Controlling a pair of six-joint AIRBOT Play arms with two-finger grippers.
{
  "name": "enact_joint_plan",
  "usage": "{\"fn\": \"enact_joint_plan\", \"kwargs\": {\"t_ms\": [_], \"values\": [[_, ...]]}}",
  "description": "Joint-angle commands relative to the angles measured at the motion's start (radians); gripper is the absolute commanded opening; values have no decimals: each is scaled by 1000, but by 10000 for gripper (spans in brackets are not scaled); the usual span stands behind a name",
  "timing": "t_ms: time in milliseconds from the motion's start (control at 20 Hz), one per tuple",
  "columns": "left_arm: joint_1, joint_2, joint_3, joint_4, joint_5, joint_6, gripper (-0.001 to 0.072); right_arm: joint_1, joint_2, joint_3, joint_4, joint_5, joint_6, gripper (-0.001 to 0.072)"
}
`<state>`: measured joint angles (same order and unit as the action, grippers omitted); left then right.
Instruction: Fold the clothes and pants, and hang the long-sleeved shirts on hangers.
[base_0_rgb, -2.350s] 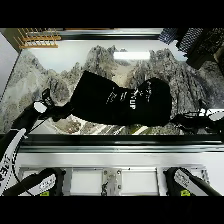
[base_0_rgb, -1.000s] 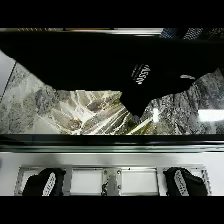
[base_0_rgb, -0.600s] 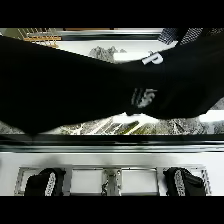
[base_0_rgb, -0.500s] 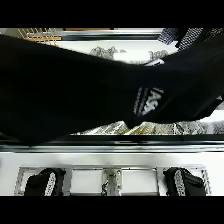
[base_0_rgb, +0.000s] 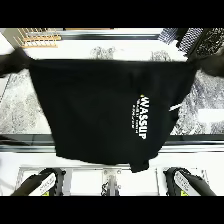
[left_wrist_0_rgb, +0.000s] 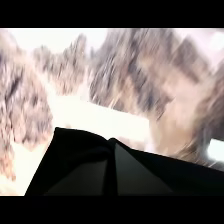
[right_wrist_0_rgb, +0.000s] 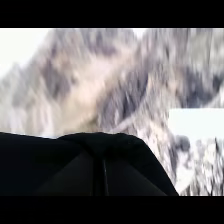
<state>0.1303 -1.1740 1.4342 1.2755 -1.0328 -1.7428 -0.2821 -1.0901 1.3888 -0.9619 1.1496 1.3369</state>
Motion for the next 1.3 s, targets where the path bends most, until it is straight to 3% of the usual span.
{"fn": "enact_joint_plan", "kwargs": {"t_ms": [0, 200, 400, 650, 1100, 1150, 1200, 1250], "values": [[-51, -286, 2, 8, 56, 0, 5, 105, -265, 2, -177, -47, 45, 12], [-73, -429, 2, 4, 237, -1, 5, 148, -431, 2, -187, -298, 86, 13], [-49, -482, 1, 5, 280, -1, 5, 146, -478, 1, -187, -418, 86, 13], [-29, -457, -26, 10, 243, 0, 5, 149, -456, -32, -226, -375, 93, 12], [-30, -431, -315, 4, 282, -1, 5, 155, -436, -296, -232, -366, 93, 27], [-30, -431, -323, -4, 279, -1, 5, 155, -436, -298, -231, -364, 93, 58], [-30, -431, -323, -21, 272, 0, 69, 155, -434, -298, -227, -363, 93, 252], [-29, -425, -320, -32, 266, -1, 375, 153, -426, -298, -220, -360, 93, 463]]}}
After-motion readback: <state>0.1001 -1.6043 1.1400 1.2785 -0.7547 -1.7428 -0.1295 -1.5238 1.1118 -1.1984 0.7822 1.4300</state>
